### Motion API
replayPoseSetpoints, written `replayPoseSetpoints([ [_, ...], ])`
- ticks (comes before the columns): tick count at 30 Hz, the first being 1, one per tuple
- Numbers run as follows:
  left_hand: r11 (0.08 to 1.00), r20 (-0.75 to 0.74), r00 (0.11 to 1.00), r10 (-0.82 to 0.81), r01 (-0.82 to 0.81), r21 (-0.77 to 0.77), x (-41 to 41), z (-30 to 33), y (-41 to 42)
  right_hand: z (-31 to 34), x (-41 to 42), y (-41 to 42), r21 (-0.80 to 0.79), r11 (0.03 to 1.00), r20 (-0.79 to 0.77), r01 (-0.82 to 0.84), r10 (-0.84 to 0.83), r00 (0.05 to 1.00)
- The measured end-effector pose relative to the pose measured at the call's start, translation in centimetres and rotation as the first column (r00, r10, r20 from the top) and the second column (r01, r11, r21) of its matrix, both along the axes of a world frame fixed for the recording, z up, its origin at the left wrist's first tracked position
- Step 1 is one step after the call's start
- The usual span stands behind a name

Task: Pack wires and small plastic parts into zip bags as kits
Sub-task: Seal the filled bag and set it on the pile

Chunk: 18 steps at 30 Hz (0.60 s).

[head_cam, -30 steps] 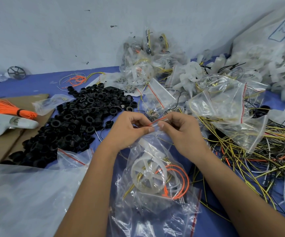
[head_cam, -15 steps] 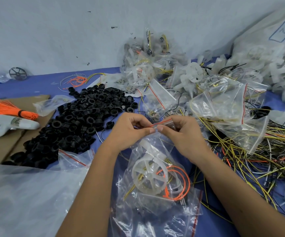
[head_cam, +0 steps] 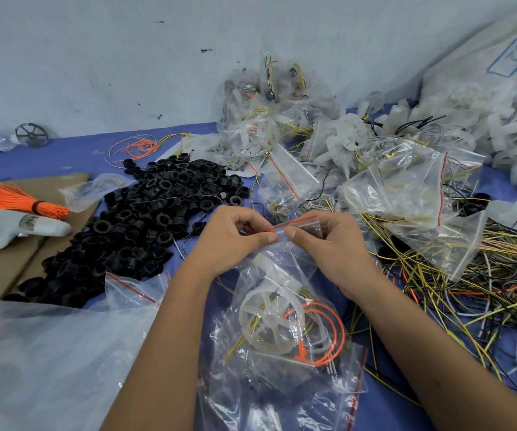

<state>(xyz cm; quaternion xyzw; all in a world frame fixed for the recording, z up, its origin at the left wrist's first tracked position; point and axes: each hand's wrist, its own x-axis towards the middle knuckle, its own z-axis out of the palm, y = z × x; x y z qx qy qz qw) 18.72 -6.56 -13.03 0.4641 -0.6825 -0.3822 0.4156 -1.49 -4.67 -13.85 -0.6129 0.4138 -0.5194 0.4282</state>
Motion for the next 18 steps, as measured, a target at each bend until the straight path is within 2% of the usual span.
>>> replayPoseSetpoints([
  [12,0.997,0.017,0.999,-0.032,0.03,0.078,0.25,0.1,-0.12,0.21,0.12,0.09,0.087,0.996,0.039,0.036,-0.039,0.998],
  [18,0.998,-0.012,0.999,0.033,-0.032,0.049,0.63,0.1,0.14,0.2,-0.02,-0.03,0.119,0.991,0.073,0.059,-0.068,0.995],
])
